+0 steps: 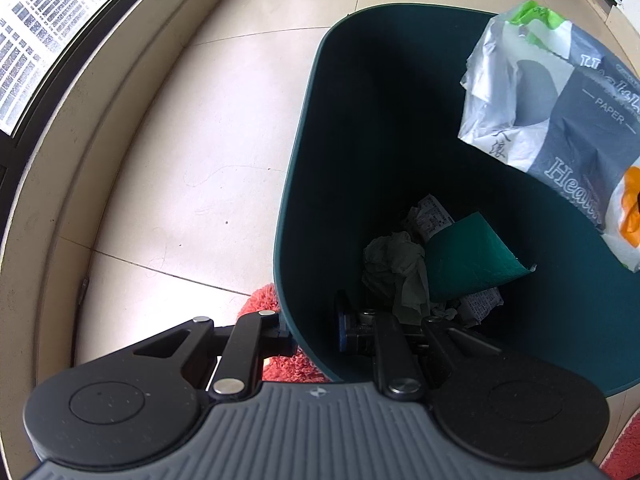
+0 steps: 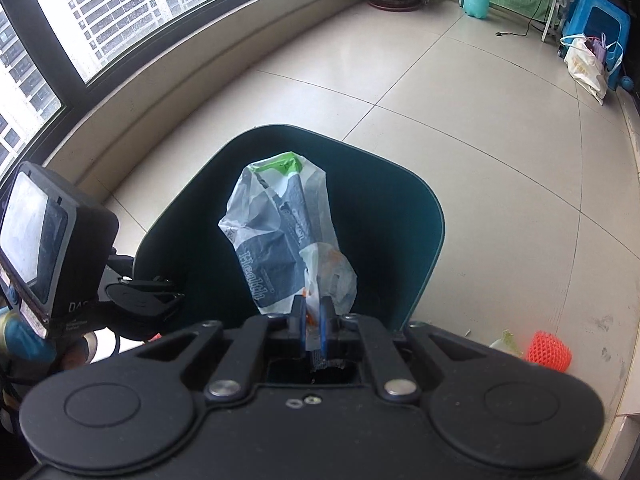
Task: Collect trash
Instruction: 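Carry the blue-white packet into the bin and open right tool, then move right tool to the red snack wrapper and grasp it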
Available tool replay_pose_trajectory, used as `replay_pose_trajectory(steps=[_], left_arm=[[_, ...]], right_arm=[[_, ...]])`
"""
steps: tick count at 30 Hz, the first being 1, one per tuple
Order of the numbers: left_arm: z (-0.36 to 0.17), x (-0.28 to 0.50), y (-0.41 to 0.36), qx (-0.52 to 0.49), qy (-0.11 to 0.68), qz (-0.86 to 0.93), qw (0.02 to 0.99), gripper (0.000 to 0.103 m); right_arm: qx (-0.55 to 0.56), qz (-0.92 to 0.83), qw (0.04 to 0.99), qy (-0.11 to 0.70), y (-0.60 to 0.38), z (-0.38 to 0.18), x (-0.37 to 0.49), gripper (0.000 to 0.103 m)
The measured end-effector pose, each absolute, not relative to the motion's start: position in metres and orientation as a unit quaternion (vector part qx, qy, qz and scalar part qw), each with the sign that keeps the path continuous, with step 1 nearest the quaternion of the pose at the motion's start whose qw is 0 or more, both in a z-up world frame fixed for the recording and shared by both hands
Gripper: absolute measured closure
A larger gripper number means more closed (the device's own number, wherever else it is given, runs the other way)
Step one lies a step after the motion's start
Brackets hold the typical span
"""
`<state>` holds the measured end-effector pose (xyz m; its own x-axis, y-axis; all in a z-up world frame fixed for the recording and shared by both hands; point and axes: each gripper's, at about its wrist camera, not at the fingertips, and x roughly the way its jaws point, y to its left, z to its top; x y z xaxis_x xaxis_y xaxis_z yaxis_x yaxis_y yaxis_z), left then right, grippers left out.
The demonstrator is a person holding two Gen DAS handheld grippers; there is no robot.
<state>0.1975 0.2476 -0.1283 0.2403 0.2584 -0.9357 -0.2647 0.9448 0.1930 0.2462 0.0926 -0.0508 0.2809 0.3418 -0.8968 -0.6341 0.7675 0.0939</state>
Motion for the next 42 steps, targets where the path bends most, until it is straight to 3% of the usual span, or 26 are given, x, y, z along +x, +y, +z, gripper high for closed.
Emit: replay_pose_trajectory(steps=[16,20,31,42], left_arm=[[-0.125,0.195,0.252,-0.017,0.593,0.156,0.79,0.087],[-0.127,0.196,0.253,-0.016,0.594,0.154,0.79,0.087],[-0.132,0.198,0.252,-0.014,0.597,0.158,0.786,0.087],[-0.133,0.198,0.25,-0.011,0.599,0.164,0.784,0.087]], right_arm=[[-0.195,0.247,0.752,0.58,0.151,-0.148,0.27,0.098],[-0.186,0.251,0.74,0.595,0.152,-0.157,0.276,0.093],[-0.136,0.302,0.745,0.579,0.116,-0.121,0.277,0.065],[-0.083,0.333,0.771,0.536,0.057,-0.063,0.268,0.058]])
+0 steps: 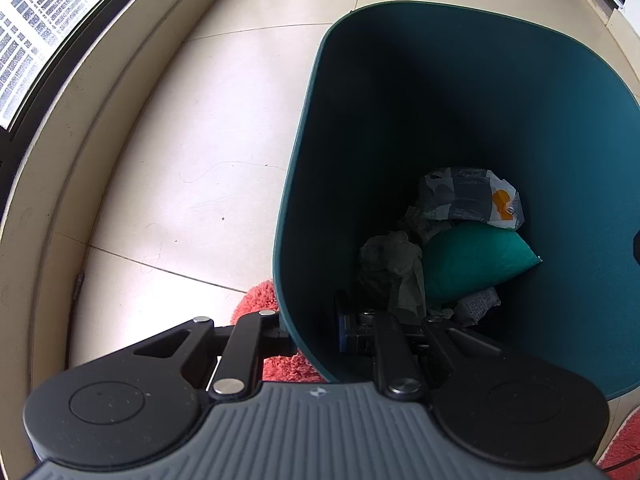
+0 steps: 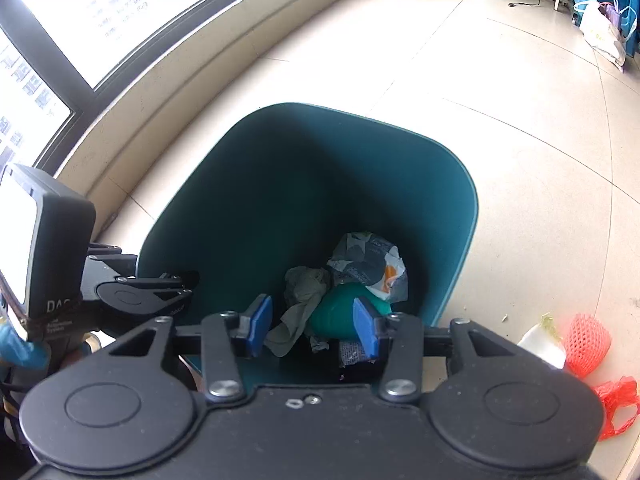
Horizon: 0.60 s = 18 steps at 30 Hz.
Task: Collect trash
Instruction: 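Move right tool to the red snack wrapper and grasp it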
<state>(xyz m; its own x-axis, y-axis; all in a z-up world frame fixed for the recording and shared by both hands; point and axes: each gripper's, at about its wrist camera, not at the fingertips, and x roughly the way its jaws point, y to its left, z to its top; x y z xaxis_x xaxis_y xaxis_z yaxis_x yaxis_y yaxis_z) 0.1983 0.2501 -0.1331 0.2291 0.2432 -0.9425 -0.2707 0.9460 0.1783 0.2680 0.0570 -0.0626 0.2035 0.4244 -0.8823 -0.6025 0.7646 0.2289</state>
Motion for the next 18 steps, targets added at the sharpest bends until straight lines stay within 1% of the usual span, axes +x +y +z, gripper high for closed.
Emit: replay_pose_trajectory(steps=[6,8,18], left_arm=[[-0.134,0.198,0.25,-0.01,0.599,0.167,0.783,0.087],[-0.134,0.199,0.249,-0.009,0.599,0.167,0.783,0.087],[-0.136,0.199,0.248,-0.006,0.6,0.17,0.782,0.087]], right_arm=[[-0.052,0.294,0.794,0.53,0.005,-0.057,0.271,0.051],[-0.039,0.275,0.8,0.532,-0.017,-0.059,0.275,0.047],[-0.001,0.159,0.814,0.559,-0.112,-0.099,0.294,0.044]])
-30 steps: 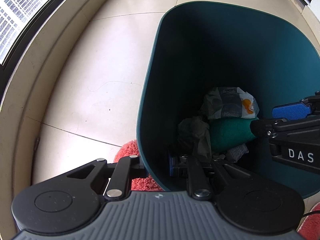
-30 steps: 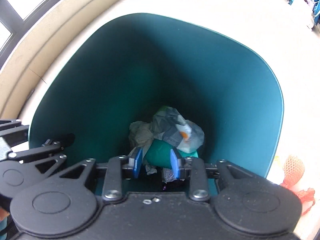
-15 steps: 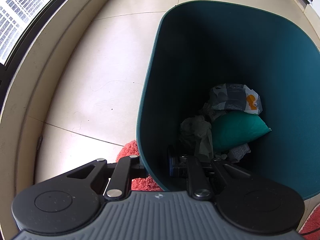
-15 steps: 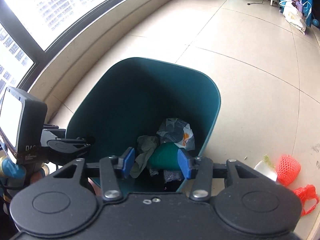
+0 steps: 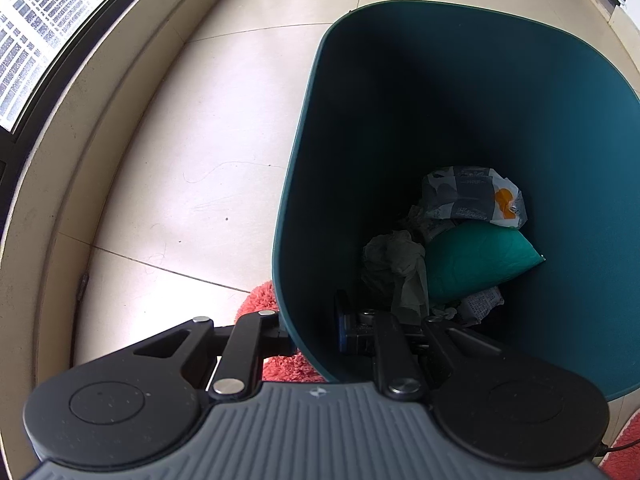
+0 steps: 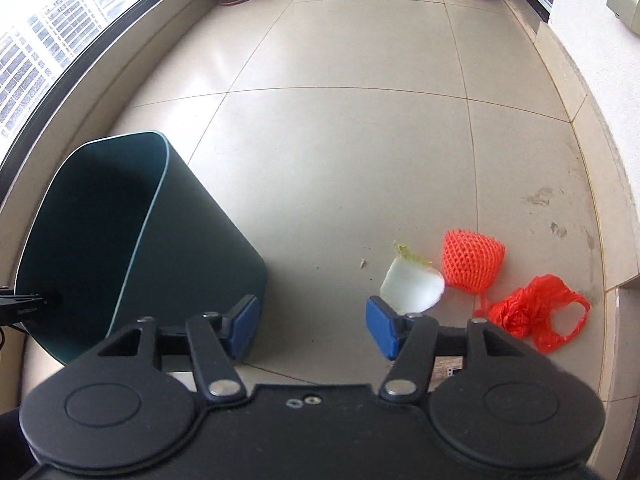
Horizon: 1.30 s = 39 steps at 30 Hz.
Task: Collect trash
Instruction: 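Move right tool to the red snack wrapper and grasp it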
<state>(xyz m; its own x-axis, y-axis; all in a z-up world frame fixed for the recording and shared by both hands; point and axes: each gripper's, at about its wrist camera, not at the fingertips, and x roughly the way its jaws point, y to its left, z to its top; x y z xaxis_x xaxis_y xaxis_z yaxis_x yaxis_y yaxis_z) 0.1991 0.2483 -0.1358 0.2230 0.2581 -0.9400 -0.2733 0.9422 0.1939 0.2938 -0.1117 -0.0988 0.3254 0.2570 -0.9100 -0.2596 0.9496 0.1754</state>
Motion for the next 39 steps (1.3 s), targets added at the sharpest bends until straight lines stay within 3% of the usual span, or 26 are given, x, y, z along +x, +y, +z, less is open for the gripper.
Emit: replay_pose_trajectory(steps=[12,16,20,30,36,39], left_arm=[[-0.133,0.199,0.25,-0.008,0.599,0.168,0.783,0.087],[-0.132,0.199,0.248,-0.004,0.599,0.171,0.782,0.087],[-0.133,0.2,0.247,-0.005,0.601,0.173,0.78,0.087],[-0.139,0.2,0.242,0.014,0.605,0.169,0.778,0.087],[-0.146,0.203,0.24,0.02,0.612,0.168,0.773,0.087],[-0.147,0.202,0.24,0.021,0.611,0.168,0.773,0.087]], right_arm=[[0.042,0.07,0.803,0.59,-0.198,-0.165,0.311,0.03],[0.057,0.046,0.796,0.601,-0.219,-0.199,0.315,0.012],[0.087,-0.012,0.766,0.636,-0.243,-0.249,0.306,0.012],[0.003,-0.027,0.703,0.711,-0.257,-0.333,0.29,0.016],[-0.019,-0.021,0.695,0.719,-0.257,-0.348,0.287,0.035],[-0.016,-0.021,0.696,0.718,-0.257,-0.349,0.288,0.051]])
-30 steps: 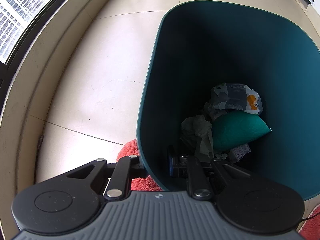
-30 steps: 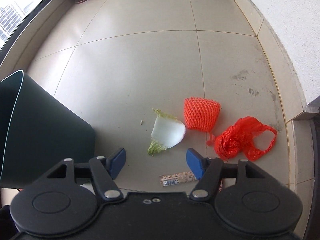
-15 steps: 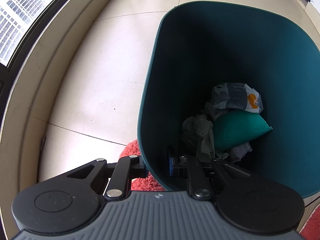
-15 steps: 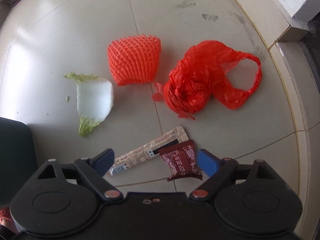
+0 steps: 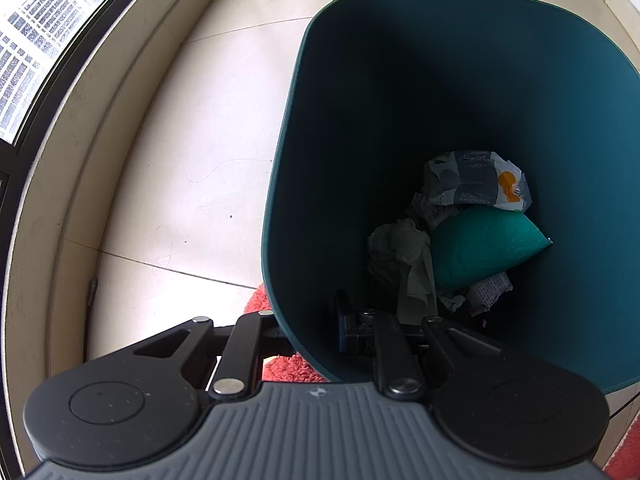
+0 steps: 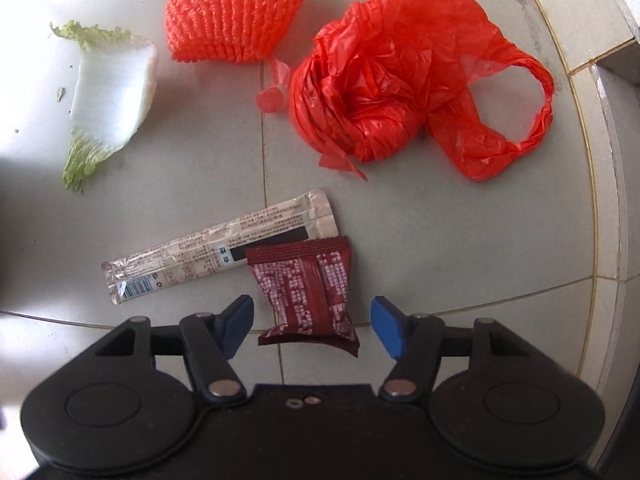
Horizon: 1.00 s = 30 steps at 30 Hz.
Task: Collect trash
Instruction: 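Move right tool to the red snack wrapper and grasp it, then carry the red snack wrapper into the bin and open right tool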
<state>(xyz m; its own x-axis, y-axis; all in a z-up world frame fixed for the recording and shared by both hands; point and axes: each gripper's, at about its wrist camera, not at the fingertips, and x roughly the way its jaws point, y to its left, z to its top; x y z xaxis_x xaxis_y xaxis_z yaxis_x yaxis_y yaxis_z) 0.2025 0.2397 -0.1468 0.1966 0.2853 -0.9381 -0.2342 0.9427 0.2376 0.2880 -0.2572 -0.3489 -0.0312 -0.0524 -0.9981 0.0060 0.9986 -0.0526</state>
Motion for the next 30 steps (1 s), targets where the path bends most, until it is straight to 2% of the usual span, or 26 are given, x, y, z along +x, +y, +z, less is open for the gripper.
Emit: replay_pose_trajectory(steps=[2,10,18,30], left_arm=[[-0.147,0.202,0.24,0.022,0.611,0.168,0.773,0.087],[-0.147,0.202,0.239,0.024,0.609,0.169,0.775,0.087],[-0.145,0.202,0.245,0.008,0.61,0.171,0.774,0.087],[-0.141,0.202,0.246,0.005,0.607,0.174,0.775,0.087]], right_arm=[[-0.019,-0.017,0.697,0.716,-0.256,-0.347,0.289,0.06],[-0.062,-0.008,0.694,0.717,-0.235,-0.338,0.285,0.071],[-0.097,0.022,0.71,0.697,-0.209,-0.283,0.295,0.071],[-0.116,0.143,0.773,0.607,-0.132,-0.135,0.29,0.072]])
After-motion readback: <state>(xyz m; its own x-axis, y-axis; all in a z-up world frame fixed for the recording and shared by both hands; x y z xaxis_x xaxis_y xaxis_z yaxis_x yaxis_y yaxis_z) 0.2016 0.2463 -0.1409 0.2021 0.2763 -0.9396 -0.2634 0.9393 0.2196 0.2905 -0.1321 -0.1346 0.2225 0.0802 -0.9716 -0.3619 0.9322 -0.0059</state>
